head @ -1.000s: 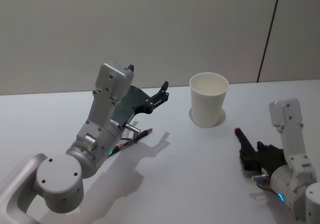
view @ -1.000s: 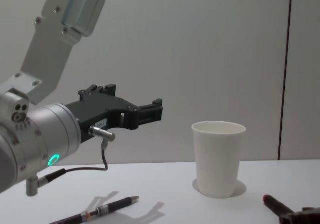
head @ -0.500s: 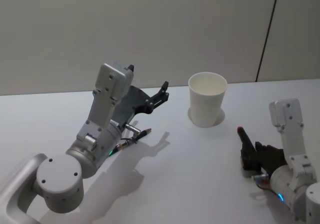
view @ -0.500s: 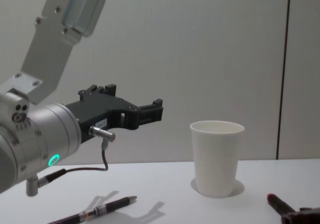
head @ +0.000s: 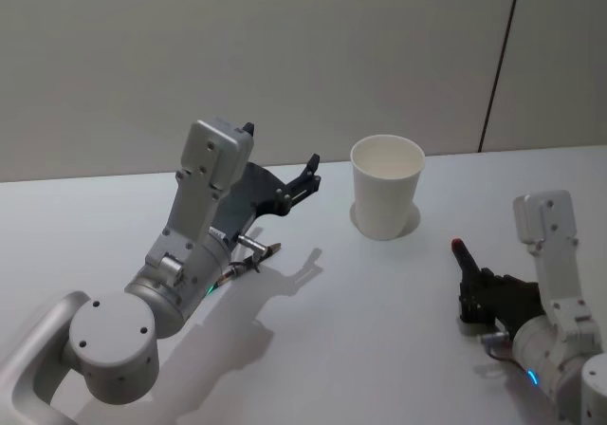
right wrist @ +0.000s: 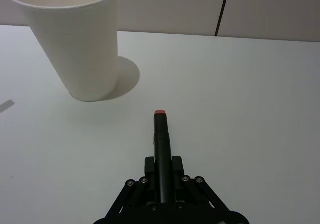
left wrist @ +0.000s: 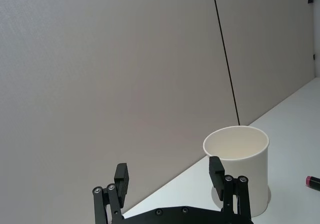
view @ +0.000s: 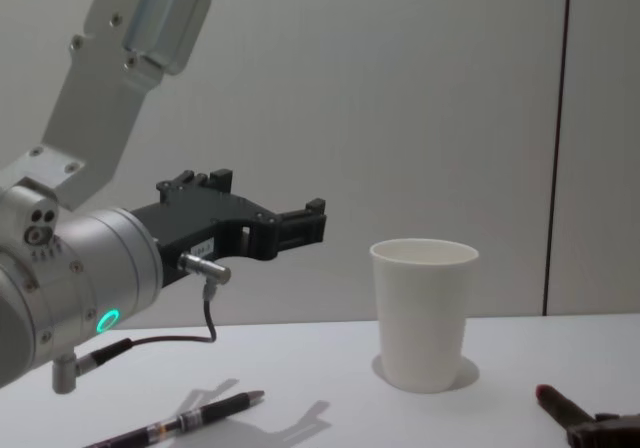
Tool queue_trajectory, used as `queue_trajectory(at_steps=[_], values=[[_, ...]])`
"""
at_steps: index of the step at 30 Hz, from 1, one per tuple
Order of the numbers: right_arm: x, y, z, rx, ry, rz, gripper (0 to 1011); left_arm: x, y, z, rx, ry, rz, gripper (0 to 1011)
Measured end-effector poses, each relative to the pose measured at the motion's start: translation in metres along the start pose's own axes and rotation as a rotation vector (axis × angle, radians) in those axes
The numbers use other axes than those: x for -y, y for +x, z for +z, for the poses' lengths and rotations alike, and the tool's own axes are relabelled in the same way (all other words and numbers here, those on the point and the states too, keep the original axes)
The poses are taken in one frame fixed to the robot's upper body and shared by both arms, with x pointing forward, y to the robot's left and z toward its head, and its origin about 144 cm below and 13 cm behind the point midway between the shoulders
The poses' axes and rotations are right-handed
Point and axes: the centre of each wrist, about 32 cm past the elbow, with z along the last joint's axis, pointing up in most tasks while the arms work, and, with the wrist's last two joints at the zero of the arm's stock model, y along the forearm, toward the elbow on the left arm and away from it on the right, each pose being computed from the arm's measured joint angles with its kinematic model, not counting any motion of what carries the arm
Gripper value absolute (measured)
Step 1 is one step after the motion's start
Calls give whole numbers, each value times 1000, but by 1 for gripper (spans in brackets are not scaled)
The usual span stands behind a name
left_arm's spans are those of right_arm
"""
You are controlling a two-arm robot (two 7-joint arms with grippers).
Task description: Place the pen into the pen holder.
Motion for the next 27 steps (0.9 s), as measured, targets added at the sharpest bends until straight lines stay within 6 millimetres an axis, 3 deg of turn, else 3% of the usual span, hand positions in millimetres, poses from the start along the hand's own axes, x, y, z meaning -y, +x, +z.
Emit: queue_trajectory(at_steps=[27], values=[[-1,-1,-8,57,185,-22,187,0,0,0,0,0,0,1001]])
